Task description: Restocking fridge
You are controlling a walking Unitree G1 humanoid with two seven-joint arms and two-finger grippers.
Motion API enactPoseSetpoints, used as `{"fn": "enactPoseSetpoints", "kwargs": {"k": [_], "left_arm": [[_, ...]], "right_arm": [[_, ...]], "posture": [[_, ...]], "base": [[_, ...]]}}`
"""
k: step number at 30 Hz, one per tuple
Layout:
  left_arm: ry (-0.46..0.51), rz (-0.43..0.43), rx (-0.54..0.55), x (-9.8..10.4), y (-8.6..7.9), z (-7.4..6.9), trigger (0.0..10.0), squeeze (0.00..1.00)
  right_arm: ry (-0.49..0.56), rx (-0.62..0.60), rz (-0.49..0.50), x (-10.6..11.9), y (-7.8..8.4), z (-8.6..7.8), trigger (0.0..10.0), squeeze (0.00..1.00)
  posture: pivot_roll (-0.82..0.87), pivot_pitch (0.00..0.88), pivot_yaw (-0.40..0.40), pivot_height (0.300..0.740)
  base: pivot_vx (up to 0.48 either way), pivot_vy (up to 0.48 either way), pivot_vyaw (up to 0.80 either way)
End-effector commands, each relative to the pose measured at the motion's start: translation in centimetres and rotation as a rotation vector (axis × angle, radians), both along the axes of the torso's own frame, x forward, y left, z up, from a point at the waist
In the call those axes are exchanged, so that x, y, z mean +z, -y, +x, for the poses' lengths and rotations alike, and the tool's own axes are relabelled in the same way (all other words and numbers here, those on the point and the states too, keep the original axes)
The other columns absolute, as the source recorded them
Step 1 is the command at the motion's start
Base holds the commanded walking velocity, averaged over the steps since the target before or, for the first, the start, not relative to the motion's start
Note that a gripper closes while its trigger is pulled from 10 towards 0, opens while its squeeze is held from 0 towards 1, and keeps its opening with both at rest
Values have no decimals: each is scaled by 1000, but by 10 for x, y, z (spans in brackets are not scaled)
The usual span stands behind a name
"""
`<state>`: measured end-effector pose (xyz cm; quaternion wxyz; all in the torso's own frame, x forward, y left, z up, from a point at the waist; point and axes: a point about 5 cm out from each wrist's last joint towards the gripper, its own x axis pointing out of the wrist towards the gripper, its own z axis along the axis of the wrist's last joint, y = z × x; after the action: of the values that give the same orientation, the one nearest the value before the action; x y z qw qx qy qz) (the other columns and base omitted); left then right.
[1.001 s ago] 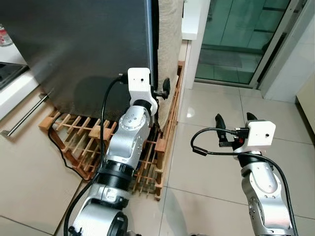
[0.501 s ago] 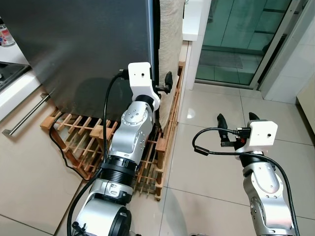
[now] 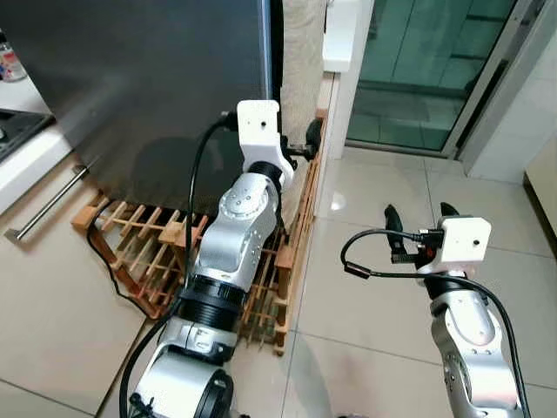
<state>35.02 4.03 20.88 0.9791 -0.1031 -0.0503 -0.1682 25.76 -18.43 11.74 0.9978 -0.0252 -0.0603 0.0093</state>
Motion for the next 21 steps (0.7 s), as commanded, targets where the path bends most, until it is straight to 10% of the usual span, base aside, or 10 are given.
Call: {"fn": "enactPoseSetpoints", "kwargs": {"k": [1, 21], "left_arm": [[-25, -30, -22, -3, 12, -4, 10000, 0], [-130, -62, 127, -9, 4, 14, 10000, 0]], "right_arm": [[11, -3, -3, 4, 0, -1, 10000, 0], [17, 47, 18, 6, -2, -7, 10000, 0]], "posture": [[-134, 0, 45, 740], [-152, 0, 48, 740]], "base": [[0, 0, 0], [0, 0, 0]]}}
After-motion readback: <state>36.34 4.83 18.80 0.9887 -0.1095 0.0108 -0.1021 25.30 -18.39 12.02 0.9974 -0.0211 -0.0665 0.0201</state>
